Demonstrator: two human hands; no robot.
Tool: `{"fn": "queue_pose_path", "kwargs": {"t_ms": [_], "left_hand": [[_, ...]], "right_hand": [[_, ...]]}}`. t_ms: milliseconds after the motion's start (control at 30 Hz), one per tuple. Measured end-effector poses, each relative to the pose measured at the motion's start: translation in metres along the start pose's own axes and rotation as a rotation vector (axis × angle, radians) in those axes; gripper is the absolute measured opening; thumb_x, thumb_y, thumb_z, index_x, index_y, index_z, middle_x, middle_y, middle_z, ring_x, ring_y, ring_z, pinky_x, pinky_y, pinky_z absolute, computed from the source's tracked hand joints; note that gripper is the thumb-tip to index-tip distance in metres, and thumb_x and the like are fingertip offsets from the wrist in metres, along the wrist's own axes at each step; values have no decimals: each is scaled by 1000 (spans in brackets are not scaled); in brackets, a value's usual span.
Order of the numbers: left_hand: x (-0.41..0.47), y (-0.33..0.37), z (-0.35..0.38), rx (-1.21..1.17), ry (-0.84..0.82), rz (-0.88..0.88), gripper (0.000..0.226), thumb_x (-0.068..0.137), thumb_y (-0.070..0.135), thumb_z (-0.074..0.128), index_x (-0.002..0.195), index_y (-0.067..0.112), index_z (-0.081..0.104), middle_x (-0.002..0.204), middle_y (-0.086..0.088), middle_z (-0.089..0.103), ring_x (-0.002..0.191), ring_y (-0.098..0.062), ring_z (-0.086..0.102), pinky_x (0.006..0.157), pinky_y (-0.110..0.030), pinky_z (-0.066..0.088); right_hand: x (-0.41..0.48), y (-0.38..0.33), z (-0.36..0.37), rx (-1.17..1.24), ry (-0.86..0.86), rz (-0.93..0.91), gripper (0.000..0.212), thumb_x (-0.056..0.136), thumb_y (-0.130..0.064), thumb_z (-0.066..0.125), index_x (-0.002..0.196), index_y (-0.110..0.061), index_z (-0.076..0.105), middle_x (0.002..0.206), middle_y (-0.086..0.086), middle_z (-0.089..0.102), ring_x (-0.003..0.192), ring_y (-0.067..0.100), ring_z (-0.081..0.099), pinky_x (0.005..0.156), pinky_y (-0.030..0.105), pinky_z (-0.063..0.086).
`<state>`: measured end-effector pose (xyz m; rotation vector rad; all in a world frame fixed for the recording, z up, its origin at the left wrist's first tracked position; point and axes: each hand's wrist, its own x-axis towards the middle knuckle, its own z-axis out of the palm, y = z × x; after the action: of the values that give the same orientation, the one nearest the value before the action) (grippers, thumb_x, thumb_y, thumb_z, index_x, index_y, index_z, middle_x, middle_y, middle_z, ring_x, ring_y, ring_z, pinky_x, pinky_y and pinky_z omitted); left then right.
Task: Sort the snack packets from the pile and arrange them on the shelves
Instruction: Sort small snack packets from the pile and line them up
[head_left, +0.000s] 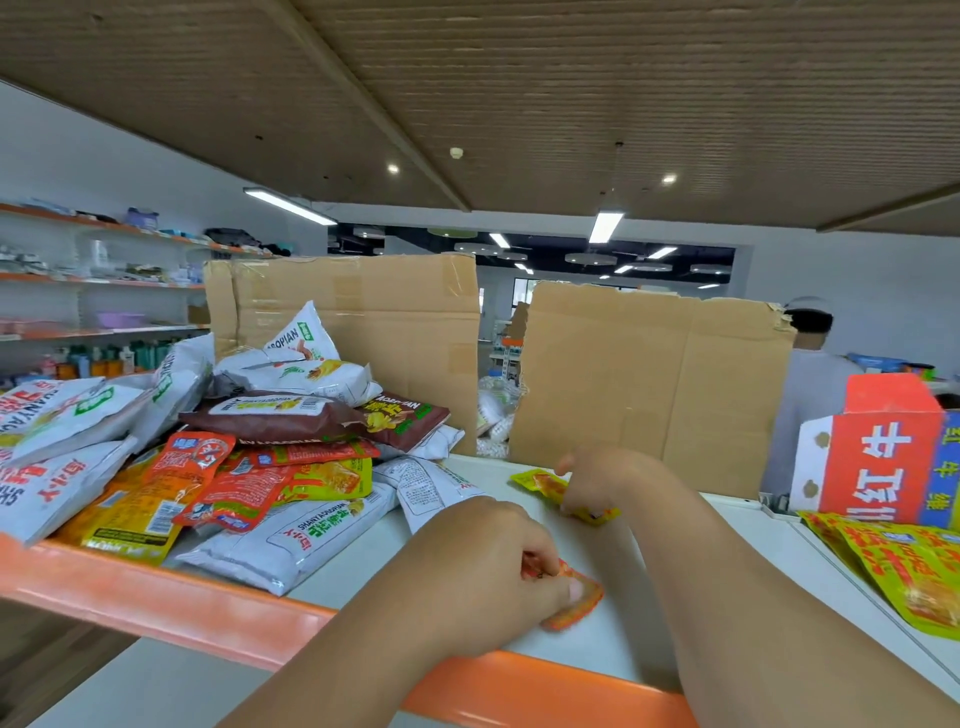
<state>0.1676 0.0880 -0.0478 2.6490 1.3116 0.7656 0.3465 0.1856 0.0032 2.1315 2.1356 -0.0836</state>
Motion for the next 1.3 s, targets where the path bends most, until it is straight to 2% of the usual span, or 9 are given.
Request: {"fn": "queue_pose_path", "kwargs": {"t_ms": [100, 167, 333, 433, 600, 667, 867, 1067, 1300], "left_hand": [[-2, 3, 0, -33, 26, -46, 26, 81, 57, 64, 74, 32, 62, 88, 13, 58, 84, -3, 54, 76, -28, 46], [-4, 5, 1, -8, 68, -70, 22, 81, 52, 65, 77, 31, 62, 90, 14, 57, 87, -3, 53, 78, -28, 46], [-8, 6, 0, 104, 146, -147, 24, 81, 47, 61, 101, 36, 66, 99, 12, 59, 95, -7, 53, 79, -29, 45], [-8, 7, -1, 54, 113, -149, 23, 83, 41, 60, 104, 40, 69, 103, 14, 60, 99, -7, 55, 79, -26, 44], [-6, 9, -1, 77, 135, -145, 22, 90, 45, 55, 102, 40, 72, 106, 12, 62, 102, -7, 57, 78, -26, 43], [-7, 8, 0, 72, 128, -145, 18, 86, 47, 60, 96, 37, 71, 101, 13, 61, 96, -5, 55, 75, -25, 41], [-9, 7, -1, 111, 150, -149, 28, 81, 41, 59, 109, 41, 64, 107, 13, 61, 100, -10, 56, 81, -28, 46], [-8, 6, -1, 103, 198, -154, 28, 82, 43, 62, 110, 41, 63, 111, 14, 62, 104, -9, 57, 83, -26, 46], [-4, 2, 0, 4, 163, -149, 28, 79, 40, 69, 107, 39, 64, 106, 14, 59, 101, -5, 54, 85, -27, 48]], "right_hand": [[-5, 0, -3, -77, 9, 27, 46, 102, -16, 44, 147, -18, 48, 142, 6, 54, 127, 27, 54, 100, 31, 45], [-7, 2, -2, -94, 9, 41, 44, 105, -19, 38, 148, -18, 46, 152, 7, 46, 135, 28, 47, 107, 33, 42], [-1, 6, 3, -70, 4, 8, 44, 97, -12, 39, 135, -18, 62, 138, 7, 60, 124, 28, 57, 102, 36, 48], [-1, 5, 2, 48, 37, -17, 36, 93, -7, 46, 119, -7, 71, 113, 11, 68, 105, 30, 64, 84, 33, 51], [4, 6, 5, 91, 111, 21, 13, 91, -24, 54, 82, -16, 58, 79, 0, 55, 82, 26, 53, 67, 26, 42], [4, 5, 5, 40, 84, 39, 14, 88, -30, 58, 80, -18, 58, 80, 1, 58, 81, 26, 57, 73, 28, 47], [-4, 4, 1, -1, 38, 45, 37, 92, -21, 60, 128, -15, 62, 113, 7, 64, 106, 26, 63, 86, 31, 51], [7, 12, 5, 99, 60, 116, 45, 80, -43, 72, 119, -21, 66, 118, 1, 68, 107, 22, 64, 94, 35, 54], [19, 8, 7, 33, 38, 145, 29, 80, -47, 66, 93, -22, 61, 99, 2, 63, 90, 24, 61, 72, 29, 47]]}}
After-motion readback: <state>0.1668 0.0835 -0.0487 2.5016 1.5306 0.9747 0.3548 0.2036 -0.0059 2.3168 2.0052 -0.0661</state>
